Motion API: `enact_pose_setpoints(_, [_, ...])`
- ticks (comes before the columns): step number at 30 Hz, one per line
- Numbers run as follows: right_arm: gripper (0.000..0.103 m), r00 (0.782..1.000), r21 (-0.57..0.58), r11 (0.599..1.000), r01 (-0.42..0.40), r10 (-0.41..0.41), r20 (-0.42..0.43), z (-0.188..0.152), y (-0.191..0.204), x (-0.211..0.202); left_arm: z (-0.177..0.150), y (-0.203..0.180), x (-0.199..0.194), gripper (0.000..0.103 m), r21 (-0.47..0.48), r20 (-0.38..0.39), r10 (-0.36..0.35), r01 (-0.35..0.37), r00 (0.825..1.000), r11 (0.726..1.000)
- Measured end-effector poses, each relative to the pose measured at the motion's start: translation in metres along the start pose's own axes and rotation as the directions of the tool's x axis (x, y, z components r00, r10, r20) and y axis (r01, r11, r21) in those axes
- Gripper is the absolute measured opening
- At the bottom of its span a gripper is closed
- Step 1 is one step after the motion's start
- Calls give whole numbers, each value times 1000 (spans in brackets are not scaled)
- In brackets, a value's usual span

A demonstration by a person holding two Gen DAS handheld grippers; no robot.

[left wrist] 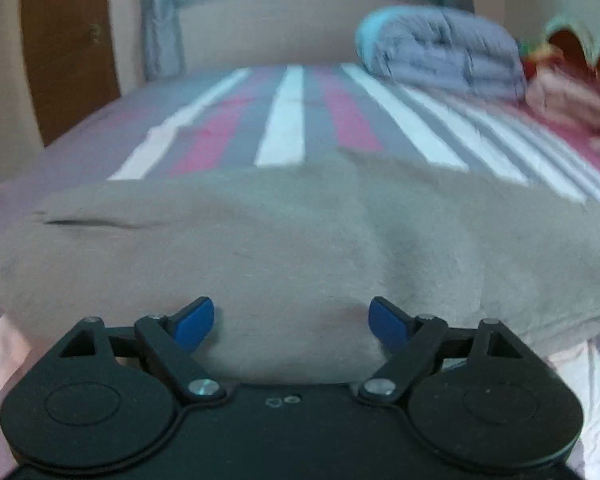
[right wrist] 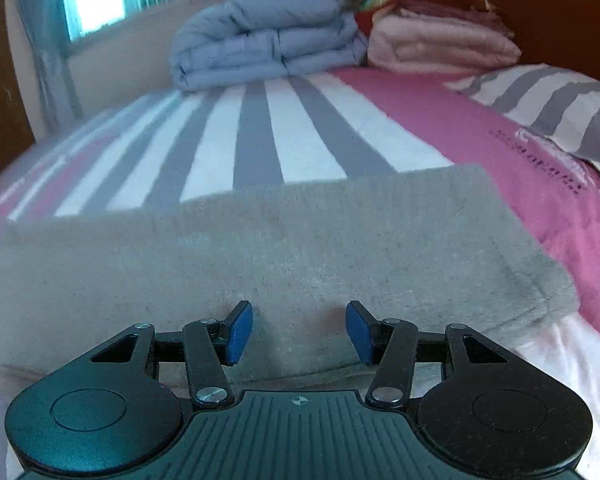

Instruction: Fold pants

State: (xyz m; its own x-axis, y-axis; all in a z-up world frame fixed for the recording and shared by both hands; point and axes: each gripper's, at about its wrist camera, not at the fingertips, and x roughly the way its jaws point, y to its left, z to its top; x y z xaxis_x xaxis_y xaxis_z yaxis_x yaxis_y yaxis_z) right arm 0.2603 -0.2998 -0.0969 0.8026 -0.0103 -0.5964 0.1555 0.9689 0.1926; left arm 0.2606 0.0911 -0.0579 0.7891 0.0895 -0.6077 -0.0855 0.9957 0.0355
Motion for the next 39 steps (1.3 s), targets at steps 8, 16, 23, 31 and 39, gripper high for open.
enact_pose_setpoints(8, [52,971,435,898,-57,-52,234,-8,-81,-65,-14,27,2,81,8,-12,47,-46,999,999])
enact_pose_setpoints(16, [52,973,738,654,-163,-16,230,-32,-153,-66,-27,25,3,82,-10,19,56,-56,998,998])
enact_pose_setpoints(23, [51,991,792,599,-119,26,130,-30,-170,-44,-27,25,4,83,-6,19,60,-60,998,998])
enact_pose_setpoints(31, [8,977,668,731,-135,-15,214,-9,-159,-59,-28,30,-3,83,-38,46,39,-37,998,999])
enact_pose_setpoints(39, [31,978,709,700,-85,-78,194,-36,-160,-71,-28,32,-1,84,-50,49,33,-31,998,998])
